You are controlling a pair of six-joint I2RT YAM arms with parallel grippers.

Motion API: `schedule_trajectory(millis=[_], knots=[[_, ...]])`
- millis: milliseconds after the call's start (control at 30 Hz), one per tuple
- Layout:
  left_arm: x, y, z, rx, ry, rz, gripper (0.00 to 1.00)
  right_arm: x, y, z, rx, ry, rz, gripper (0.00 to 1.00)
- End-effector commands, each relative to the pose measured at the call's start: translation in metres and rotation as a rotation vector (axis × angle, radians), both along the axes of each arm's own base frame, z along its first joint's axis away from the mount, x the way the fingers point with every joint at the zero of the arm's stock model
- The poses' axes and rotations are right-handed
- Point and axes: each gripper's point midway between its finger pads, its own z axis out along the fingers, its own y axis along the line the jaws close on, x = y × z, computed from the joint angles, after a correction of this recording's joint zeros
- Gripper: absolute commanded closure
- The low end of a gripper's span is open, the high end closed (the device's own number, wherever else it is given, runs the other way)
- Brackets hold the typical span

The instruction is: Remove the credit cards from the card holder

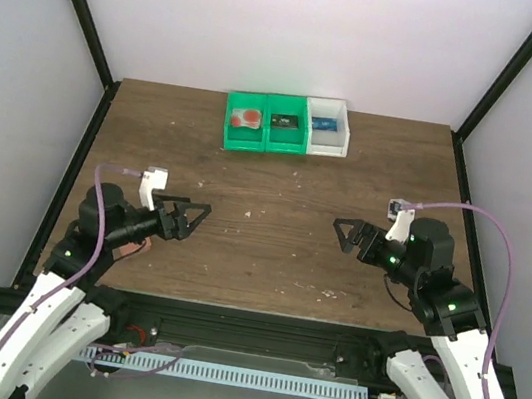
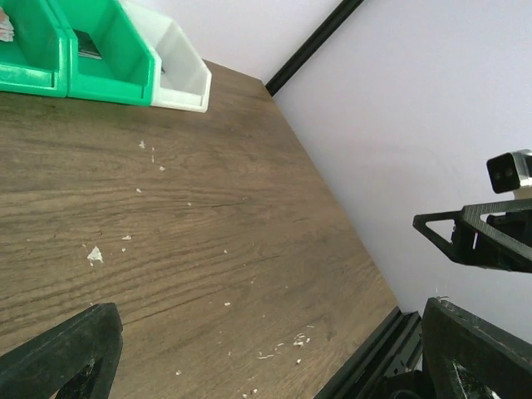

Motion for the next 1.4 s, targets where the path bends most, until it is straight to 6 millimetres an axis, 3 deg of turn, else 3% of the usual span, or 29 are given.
schedule_trajectory(millis=[0, 233, 333, 500, 600, 733, 933, 1100, 1200, 1367], knots=[[0.012, 0.006, 0.011, 0.002, -0.010, 0.059, 0.00, 0.001, -0.006, 0.007, -0.009, -0.026, -0.023, 0.00], [0.056, 0.017, -0.006, 0.122, 0.063, 0.200, 0.05, 0.003, -0.004, 0.007, -0.013, -0.050, -0.011, 0.00], [0.089, 0.028, -0.013, 0.199, 0.103, 0.317, 0.15, 0.006, -0.005, 0.004, -0.021, -0.062, -0.019, 0.00], [0.151, 0.051, -0.018, 0.347, 0.143, 0.524, 0.21, 0.007, -0.002, -0.001, -0.011, -0.058, -0.003, 0.00], [0.187, 0.061, -0.026, 0.338, 0.159, 0.612, 0.29, 0.006, 0.004, -0.002, 0.002, -0.053, 0.026, 0.00], [0.239, 0.048, -0.043, 0.342, 0.179, 0.586, 0.39, 0.006, 0.010, -0.007, 0.016, -0.039, 0.054, 0.00], [0.308, 0.011, -0.092, 0.410, 0.221, 0.476, 0.62, 0.003, 0.016, -0.010, 0.045, -0.014, 0.084, 0.00], [0.350, 0.009, -0.122, 0.451, 0.221, 0.526, 0.63, 0.001, 0.023, -0.003, 0.069, -0.020, 0.124, 0.00], [0.369, 0.003, -0.132, 0.463, 0.213, 0.513, 0.57, 0.002, 0.023, -0.001, 0.060, -0.019, 0.125, 0.00], [0.386, 0.001, -0.157, 0.499, 0.265, 0.510, 0.56, 0.004, 0.022, -0.005, 0.051, -0.004, 0.117, 0.00]])
